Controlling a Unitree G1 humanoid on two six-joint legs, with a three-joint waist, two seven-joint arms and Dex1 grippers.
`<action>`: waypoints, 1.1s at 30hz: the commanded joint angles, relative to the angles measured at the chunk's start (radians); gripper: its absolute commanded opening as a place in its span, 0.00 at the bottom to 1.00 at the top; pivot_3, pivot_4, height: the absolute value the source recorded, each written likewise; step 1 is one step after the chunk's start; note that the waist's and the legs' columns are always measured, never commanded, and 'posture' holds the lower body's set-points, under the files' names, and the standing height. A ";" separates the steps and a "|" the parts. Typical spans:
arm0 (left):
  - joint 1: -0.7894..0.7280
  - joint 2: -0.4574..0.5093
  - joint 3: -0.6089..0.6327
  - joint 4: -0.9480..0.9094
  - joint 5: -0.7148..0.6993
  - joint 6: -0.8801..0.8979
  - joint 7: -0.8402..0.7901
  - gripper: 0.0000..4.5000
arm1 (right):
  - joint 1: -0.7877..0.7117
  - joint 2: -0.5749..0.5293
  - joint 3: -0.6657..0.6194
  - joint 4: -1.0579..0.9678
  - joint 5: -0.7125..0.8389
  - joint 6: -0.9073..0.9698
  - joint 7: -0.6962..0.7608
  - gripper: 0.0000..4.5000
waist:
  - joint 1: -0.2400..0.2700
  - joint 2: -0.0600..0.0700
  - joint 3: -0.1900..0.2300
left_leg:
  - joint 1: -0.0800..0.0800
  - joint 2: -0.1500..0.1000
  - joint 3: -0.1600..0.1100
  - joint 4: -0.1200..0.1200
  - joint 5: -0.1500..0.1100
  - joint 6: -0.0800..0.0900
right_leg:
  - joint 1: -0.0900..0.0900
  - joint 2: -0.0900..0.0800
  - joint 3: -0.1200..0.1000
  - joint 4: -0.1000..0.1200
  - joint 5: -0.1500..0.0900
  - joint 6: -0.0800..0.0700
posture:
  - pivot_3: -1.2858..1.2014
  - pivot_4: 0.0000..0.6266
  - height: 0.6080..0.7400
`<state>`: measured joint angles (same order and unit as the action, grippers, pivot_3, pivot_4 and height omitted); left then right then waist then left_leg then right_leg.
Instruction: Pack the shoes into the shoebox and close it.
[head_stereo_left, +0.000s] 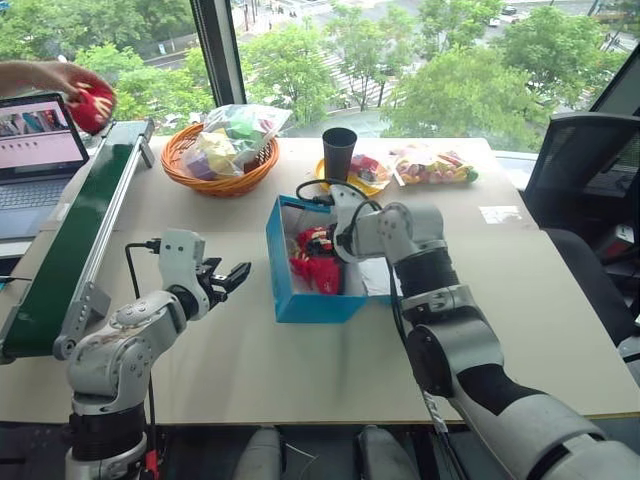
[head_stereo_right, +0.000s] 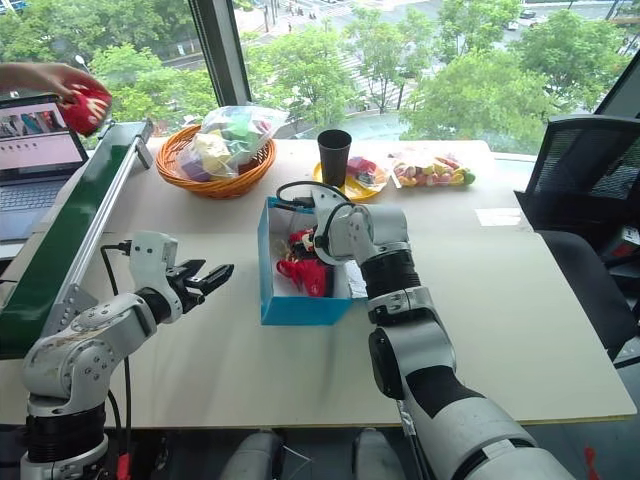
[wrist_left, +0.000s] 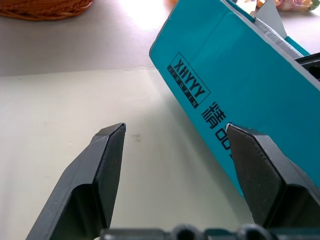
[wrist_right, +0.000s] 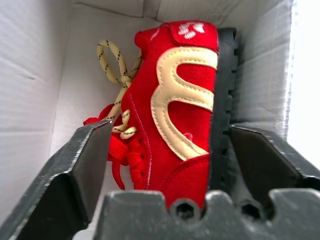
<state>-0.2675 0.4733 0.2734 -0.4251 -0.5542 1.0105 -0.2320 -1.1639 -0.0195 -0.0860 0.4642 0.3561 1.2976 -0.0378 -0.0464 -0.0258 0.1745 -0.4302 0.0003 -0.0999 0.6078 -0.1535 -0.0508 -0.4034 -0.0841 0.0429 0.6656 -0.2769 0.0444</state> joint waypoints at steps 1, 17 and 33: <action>-0.012 0.052 0.046 -0.002 0.013 -0.011 -0.011 0.76 | -0.046 -0.039 -0.010 -0.134 0.003 -0.029 0.044 0.99 | 0.000 0.000 0.000 | 0.000 0.000 0.000 0.000 0.000 0.000 | 0.000 0.000 0.000 0.000 0.000 0.000 | 0.52 0.24 1.00; 0.061 0.082 0.218 0.248 0.228 -0.335 0.106 0.98 | 0.325 -0.134 0.109 -0.423 0.160 -0.551 0.709 1.00 | -0.004 0.000 0.000 | 0.001 0.001 0.001 0.000 0.000 0.000 | 0.000 0.000 0.000 -0.001 0.000 0.000 | 0.52 0.24 1.00; 0.007 0.260 0.277 0.730 0.335 -0.803 -0.004 0.98 | 0.442 -0.151 0.242 -0.465 0.057 -0.782 0.842 1.00 | 0.002 -0.001 0.000 | 0.003 0.003 0.001 0.000 0.000 0.000 | 0.001 0.003 0.000 -0.001 0.001 -0.001 | 0.52 0.24 1.00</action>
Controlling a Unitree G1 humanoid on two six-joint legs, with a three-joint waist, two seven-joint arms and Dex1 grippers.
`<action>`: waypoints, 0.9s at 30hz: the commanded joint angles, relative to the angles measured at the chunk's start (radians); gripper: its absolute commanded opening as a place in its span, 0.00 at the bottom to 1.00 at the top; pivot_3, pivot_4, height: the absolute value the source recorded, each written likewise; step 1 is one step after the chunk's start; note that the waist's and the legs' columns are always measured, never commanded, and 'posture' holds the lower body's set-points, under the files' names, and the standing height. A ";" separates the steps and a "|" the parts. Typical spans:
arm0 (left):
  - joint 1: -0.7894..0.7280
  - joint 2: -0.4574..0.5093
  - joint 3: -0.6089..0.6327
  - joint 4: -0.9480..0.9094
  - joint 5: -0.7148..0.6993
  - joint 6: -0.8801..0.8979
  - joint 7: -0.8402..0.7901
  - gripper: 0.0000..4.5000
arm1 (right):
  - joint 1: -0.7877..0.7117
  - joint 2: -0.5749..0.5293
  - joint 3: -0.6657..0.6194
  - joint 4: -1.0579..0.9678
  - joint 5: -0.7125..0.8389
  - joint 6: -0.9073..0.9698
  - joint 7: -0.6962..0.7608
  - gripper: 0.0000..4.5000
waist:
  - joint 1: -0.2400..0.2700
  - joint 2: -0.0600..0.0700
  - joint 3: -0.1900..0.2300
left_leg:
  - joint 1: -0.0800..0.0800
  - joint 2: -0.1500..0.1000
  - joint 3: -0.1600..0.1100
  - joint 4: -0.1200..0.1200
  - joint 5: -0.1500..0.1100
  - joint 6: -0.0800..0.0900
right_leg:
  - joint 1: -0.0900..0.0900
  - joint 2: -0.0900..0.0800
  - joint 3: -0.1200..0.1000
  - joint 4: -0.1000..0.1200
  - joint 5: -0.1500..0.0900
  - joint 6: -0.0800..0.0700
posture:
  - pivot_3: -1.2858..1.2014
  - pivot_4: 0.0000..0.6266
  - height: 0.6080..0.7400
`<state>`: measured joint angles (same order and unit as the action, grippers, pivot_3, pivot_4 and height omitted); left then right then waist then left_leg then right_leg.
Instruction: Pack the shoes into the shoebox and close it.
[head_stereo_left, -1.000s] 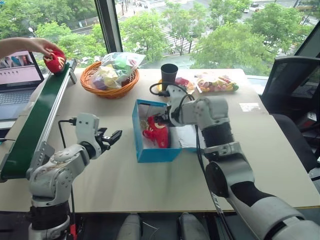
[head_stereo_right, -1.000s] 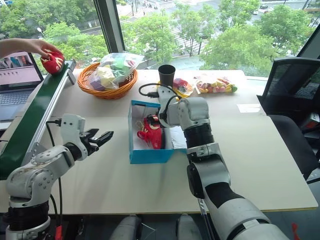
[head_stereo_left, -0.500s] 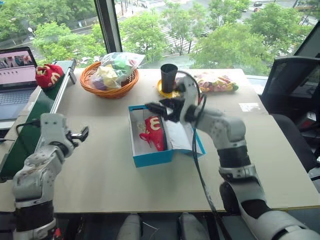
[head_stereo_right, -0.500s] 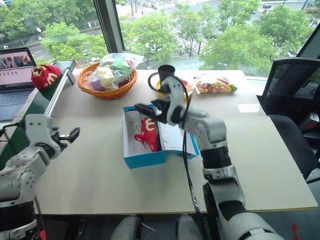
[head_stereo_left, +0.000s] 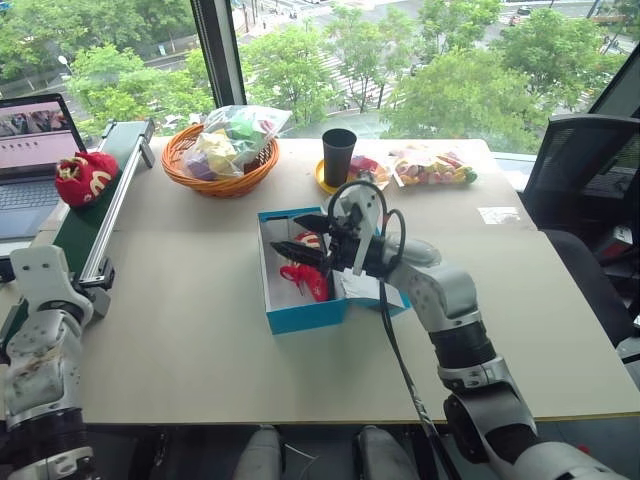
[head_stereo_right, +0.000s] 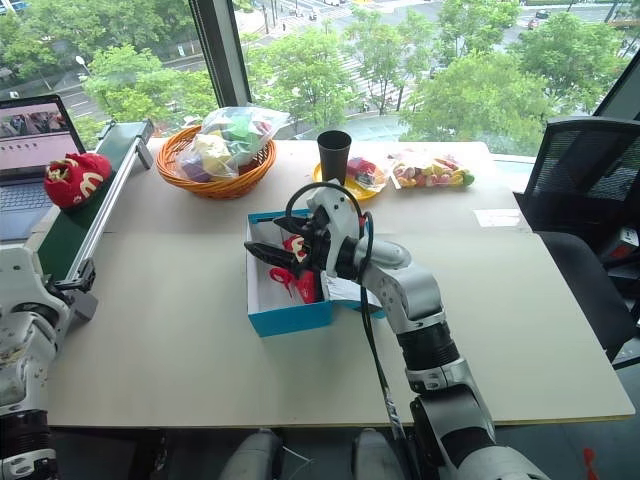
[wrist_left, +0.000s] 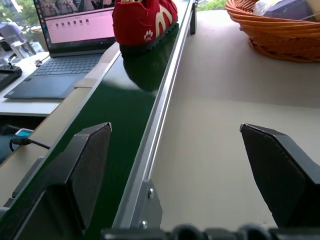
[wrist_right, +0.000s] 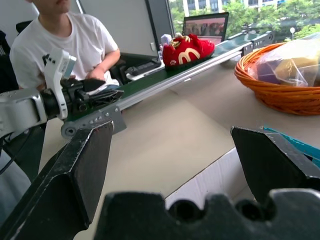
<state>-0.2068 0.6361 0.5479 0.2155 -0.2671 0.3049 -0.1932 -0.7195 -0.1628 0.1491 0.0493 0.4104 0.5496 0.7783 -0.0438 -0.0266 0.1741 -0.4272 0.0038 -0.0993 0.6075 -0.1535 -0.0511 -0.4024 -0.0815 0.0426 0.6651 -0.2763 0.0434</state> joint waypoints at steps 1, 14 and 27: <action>-0.086 0.112 0.012 0.127 0.028 -0.091 -0.055 0.98 | 0.002 -0.012 0.012 -0.053 -0.002 -0.038 0.029 1.00 | 0.000 0.000 0.000 | 0.000 0.000 0.000 0.000 0.000 0.000 | 0.000 0.000 0.000 0.000 0.000 0.000 | 0.52 0.24 1.00; -0.279 0.229 0.023 0.623 -0.009 -0.199 -0.185 0.98 | 0.007 -0.004 0.011 -0.079 0.003 -0.035 0.002 1.00 | -0.003 -0.001 0.000 | 0.002 0.006 0.001 -0.001 0.000 0.000 | 0.000 0.005 -0.001 0.001 0.001 -0.001 | 0.52 0.24 1.00; -0.280 0.214 -0.005 0.716 -0.007 -0.253 -0.163 0.98 | -0.010 -0.025 0.005 -0.082 0.010 -0.007 -0.003 1.00 | -0.002 -0.001 -0.001 | 0.002 0.006 0.001 -0.001 0.000 0.000 | 0.000 0.005 -0.001 0.001 0.001 -0.001 | 0.52 0.24 1.00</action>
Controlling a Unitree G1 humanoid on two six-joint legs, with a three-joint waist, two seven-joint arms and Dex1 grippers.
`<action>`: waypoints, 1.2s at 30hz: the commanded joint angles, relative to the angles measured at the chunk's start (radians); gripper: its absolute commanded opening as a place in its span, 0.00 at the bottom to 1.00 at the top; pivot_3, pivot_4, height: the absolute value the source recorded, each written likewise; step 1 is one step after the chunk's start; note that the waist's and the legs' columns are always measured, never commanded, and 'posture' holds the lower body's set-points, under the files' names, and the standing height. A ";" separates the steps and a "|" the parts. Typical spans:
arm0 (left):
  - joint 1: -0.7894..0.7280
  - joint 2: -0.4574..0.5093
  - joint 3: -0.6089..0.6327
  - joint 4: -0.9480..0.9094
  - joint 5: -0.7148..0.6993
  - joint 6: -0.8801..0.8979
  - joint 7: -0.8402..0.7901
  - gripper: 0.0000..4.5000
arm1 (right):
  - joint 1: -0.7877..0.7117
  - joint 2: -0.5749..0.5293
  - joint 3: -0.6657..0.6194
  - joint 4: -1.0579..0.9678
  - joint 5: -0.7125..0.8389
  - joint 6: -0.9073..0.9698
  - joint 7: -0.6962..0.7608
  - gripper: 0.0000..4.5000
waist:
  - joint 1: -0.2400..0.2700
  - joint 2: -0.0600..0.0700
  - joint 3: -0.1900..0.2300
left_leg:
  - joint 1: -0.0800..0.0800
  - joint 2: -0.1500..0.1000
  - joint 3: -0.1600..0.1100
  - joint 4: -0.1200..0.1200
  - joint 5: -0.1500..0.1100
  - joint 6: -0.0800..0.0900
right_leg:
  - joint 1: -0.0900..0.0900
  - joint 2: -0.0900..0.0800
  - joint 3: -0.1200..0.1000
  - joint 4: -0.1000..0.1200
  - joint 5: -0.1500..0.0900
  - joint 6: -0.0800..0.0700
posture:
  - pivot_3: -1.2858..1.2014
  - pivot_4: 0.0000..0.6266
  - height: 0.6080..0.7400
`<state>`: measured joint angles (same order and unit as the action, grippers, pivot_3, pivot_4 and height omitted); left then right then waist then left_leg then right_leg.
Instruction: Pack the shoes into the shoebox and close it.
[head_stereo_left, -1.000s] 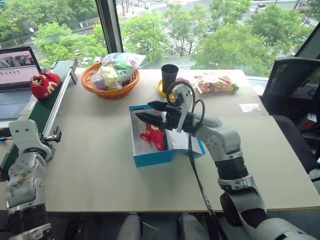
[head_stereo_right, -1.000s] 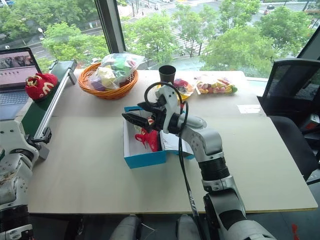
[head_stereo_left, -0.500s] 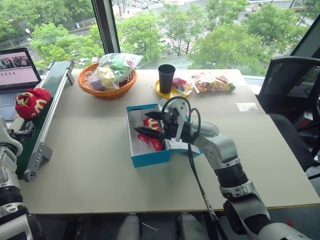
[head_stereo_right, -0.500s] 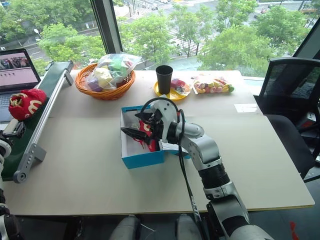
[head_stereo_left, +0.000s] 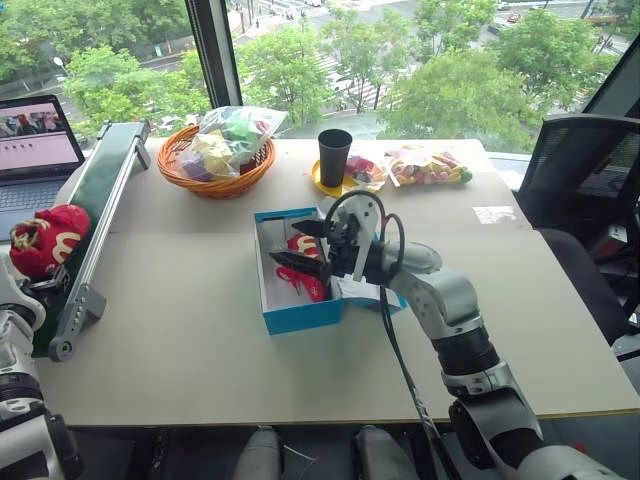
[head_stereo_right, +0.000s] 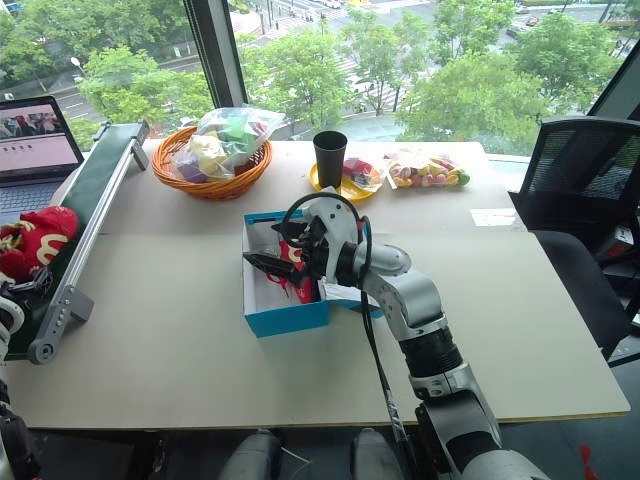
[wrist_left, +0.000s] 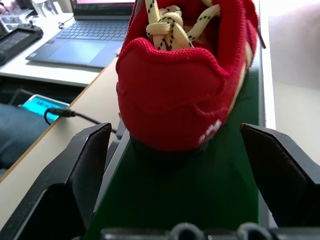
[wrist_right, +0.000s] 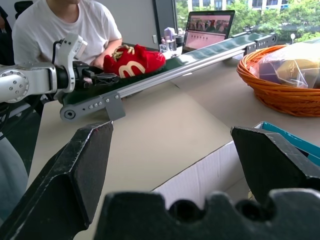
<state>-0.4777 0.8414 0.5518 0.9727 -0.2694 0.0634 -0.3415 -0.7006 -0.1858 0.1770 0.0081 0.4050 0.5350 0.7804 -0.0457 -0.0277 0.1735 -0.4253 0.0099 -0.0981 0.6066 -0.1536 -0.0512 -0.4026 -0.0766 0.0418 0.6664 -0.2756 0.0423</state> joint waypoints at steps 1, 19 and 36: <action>-0.011 -0.002 -0.013 -0.058 -0.011 -0.004 -0.020 0.98 | -0.032 -0.002 -0.024 -0.040 0.016 0.010 -0.007 1.00 | 0.000 0.000 0.000 | 0.000 0.000 0.000 0.000 0.000 0.000 | 0.000 0.000 0.000 0.000 0.000 0.000 | 0.52 0.24 1.00; -0.077 -0.188 -0.101 -0.687 -0.162 0.283 -0.033 0.48 | -0.093 0.066 -0.193 -0.017 0.185 0.153 -0.114 1.00 | 0.011 -0.002 -0.001 | -0.001 0.000 0.000 0.001 0.000 0.000 | 0.001 0.000 0.000 0.000 0.000 0.000 | 0.52 0.24 1.00; -0.142 -0.562 -0.370 -1.197 -0.317 0.655 0.157 0.48 | -0.141 0.135 -0.568 0.253 0.625 0.426 -0.504 1.00 | -0.022 -0.002 -0.001 | -0.001 -0.001 0.003 0.000 0.000 0.001 | 0.000 0.000 0.004 0.000 0.001 -0.002 | 0.52 0.24 1.00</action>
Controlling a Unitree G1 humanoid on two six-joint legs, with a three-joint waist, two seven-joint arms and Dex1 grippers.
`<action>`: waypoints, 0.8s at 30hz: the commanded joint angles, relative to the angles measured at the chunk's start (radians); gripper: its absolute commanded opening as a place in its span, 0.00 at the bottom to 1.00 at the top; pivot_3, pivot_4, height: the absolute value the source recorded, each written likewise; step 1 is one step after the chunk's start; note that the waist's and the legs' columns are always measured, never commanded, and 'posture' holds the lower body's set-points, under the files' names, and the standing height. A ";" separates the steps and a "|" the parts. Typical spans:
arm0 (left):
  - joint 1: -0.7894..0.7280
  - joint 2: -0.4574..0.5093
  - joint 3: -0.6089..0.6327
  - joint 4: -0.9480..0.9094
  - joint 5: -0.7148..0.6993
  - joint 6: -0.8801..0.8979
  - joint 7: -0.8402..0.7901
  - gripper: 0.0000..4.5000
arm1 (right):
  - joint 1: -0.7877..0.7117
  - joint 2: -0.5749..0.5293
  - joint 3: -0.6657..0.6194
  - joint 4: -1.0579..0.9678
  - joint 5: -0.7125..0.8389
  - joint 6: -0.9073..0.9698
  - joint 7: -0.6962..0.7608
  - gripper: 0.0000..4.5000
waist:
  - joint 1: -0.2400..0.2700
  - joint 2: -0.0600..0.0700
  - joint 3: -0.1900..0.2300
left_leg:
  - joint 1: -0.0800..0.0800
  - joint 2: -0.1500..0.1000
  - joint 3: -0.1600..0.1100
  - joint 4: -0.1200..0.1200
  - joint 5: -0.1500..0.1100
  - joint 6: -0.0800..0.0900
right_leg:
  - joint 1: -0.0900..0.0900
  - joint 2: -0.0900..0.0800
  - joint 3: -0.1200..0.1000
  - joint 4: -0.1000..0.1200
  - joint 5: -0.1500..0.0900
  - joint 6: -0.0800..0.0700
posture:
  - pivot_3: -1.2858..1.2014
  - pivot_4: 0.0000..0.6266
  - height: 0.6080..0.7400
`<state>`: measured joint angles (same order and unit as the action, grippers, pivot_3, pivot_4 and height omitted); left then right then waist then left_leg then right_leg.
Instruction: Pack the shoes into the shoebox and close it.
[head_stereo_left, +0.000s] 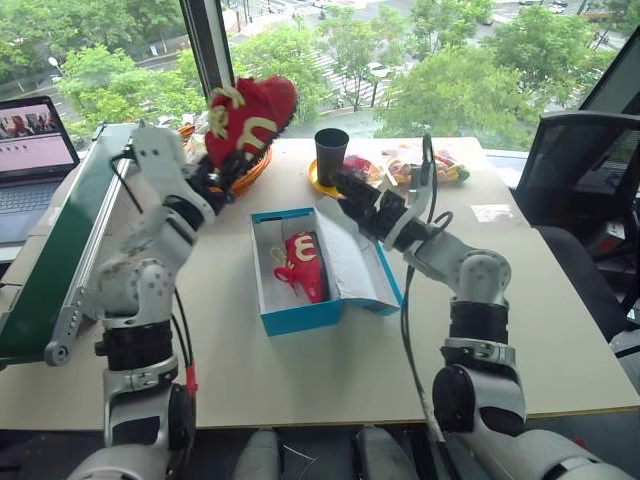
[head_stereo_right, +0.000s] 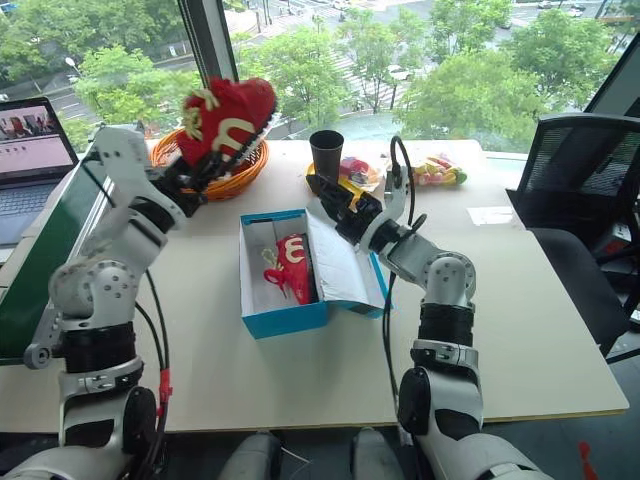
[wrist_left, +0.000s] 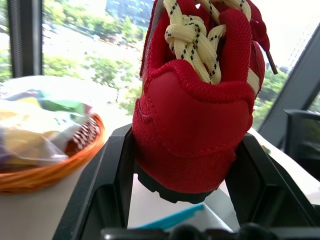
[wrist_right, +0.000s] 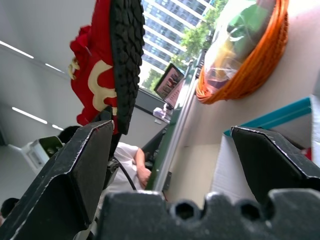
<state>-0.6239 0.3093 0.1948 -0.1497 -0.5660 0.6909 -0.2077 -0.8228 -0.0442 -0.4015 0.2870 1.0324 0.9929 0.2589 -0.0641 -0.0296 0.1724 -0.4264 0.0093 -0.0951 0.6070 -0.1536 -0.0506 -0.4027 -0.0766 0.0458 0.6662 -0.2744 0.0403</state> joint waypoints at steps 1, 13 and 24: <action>0.016 -0.056 -0.014 -0.084 -0.029 0.033 0.041 0.48 | -0.017 -0.024 0.038 -0.033 -0.039 -0.047 0.035 1.00 | -0.004 0.000 0.000 | 0.000 0.000 0.000 0.000 0.000 0.000 | 0.000 0.000 0.000 0.000 0.000 0.000 | 0.52 0.24 1.00; 0.080 -0.157 -0.088 -0.144 -0.008 0.077 0.082 0.48 | -0.027 -0.047 0.074 -0.021 -0.118 -0.120 0.058 1.00 | -0.001 0.000 0.000 | -0.001 0.000 0.000 0.002 0.000 0.000 | 0.001 0.000 0.000 0.000 0.000 0.000 | 0.52 0.24 1.00; 0.117 -0.181 -0.109 -0.191 -0.003 0.118 0.097 0.48 | -0.065 -0.021 0.045 0.047 -0.145 -0.179 0.029 0.40 | 0.000 0.000 0.000 | -0.001 0.000 0.000 0.002 0.000 0.000 | 0.001 0.000 0.000 -0.001 0.000 0.000 | 0.52 0.24 1.00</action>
<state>-0.5089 0.1263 0.0955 -0.2819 -0.5561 0.8094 -0.0992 -0.8491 -0.0645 -0.3301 0.3479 0.8786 0.8506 0.2906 -0.0638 -0.0295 0.1724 -0.4271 0.0093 -0.0948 0.6085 -0.1535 -0.0506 -0.4020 -0.0764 0.0459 0.6653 -0.2745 0.0404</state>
